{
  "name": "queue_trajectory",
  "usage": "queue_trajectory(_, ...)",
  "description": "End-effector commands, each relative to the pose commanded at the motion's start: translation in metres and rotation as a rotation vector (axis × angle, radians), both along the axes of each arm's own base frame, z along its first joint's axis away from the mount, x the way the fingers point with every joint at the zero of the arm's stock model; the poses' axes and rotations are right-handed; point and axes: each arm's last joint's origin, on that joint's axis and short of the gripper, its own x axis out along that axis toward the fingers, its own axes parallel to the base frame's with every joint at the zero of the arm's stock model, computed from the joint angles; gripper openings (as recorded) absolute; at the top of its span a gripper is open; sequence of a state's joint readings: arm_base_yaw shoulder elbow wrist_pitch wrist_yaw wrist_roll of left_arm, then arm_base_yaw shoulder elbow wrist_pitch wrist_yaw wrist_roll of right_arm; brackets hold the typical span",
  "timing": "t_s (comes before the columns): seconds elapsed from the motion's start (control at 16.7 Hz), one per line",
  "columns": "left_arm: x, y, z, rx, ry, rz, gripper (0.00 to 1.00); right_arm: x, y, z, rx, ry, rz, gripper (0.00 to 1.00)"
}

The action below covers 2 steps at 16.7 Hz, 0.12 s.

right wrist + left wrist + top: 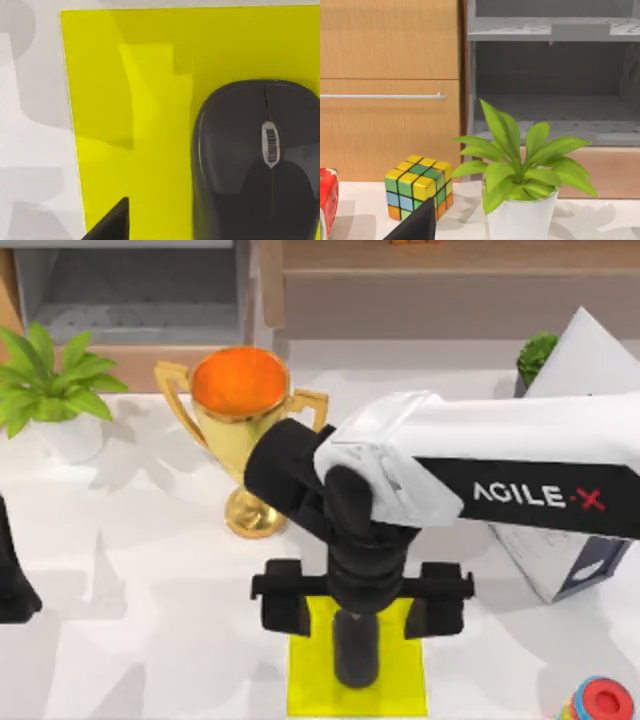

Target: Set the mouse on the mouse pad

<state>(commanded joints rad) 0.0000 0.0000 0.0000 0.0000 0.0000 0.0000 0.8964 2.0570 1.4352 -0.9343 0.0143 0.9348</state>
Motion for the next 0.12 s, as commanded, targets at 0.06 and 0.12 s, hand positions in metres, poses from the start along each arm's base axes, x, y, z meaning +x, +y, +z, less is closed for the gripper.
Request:
queue_trajectory(0.06,0.0000,0.0000,0.0000,0.000,0.000,0.000,1.00,0.0000,0.0000,0.0000,0.000,0.000,0.000,1.00)
queue_trajectory(0.12,0.0000,0.0000,0.0000,0.000,0.000,0.000,1.00,0.0000,0.0000,0.0000,0.000,0.000,0.000,1.00)
